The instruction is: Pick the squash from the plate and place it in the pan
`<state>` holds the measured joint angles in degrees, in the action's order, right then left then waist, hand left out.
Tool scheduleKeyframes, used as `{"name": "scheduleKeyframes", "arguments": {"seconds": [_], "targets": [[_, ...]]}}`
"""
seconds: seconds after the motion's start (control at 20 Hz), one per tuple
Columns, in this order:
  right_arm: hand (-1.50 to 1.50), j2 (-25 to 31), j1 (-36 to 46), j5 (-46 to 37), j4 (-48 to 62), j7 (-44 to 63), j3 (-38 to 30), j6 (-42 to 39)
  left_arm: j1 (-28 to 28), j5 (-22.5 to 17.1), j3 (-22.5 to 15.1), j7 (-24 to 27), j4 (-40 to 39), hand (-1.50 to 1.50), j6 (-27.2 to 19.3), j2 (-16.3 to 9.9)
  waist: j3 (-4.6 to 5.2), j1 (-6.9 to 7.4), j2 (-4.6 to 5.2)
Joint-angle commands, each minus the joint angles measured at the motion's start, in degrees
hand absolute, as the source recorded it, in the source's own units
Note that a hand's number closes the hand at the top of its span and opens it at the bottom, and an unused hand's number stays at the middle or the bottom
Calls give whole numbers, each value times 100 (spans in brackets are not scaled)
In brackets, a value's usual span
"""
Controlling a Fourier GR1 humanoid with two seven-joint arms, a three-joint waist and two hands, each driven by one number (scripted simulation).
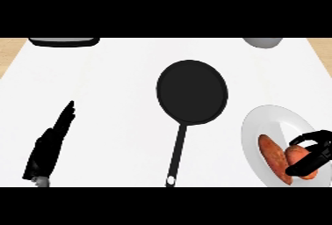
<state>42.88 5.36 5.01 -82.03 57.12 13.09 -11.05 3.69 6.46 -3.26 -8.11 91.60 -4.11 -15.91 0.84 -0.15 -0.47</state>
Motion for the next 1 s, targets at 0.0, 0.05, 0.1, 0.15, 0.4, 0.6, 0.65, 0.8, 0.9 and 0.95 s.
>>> {"name": "scheduleKeyframes", "arguments": {"seconds": [0.0, 0.05, 0.1, 0.15, 0.4, 0.6, 0.65, 0.8, 0.9, 0.95], "targets": [[150, -456, 33, -71, 469, -247, -104, 21, -326, 148, -112, -255, -92, 0, -43, 180, -86, 18, 54], [150, -396, -256, 62, 111, -147, -176, 43, 320, 57, 30, 416, -132, 0, 61, 40, -82, 18, 42], [150, -373, -323, 8, 148, -173, -146, -19, 436, -81, 100, -140, 544, 0, 237, -183, -86, 49, 34], [150, -673, 11, -216, 514, -268, -58, 140, -9, 19, 74, -157, 162, 0, 105, -6, -87, 52, 54], [150, -155, -150, -1094, -43, -1148, 186, -62, 177, 81, 117, 32, 134, 0, 88, 4, -88, 59, 49], [150, 367, 354, -2122, -207, -1897, 522, -35, 118, 75, -30, -73, 245, 0, 168, 59, -92, 136, 49], [150, 593, 417, -2273, -286, -1935, 417, 11, 182, 45, 36, 33, 178, 0, 141, 77, -86, 98, 42], [150, 732, 323, -2721, -705, -2448, 170, 769, 178, 147, 9, 111, 9, 0, 97, 104, -85, -51, 12], [150, 678, 554, -3252, -644, -2819, 96, 1452, 269, 62, 77, 99, 118, 0, 191, 4, -95, 32, 12], [150, 648, 803, -3481, -828, -2746, 173, 1567, 122, 248, -80, 3, 142, 0, -19, 198, -91, 46, 20]]}}
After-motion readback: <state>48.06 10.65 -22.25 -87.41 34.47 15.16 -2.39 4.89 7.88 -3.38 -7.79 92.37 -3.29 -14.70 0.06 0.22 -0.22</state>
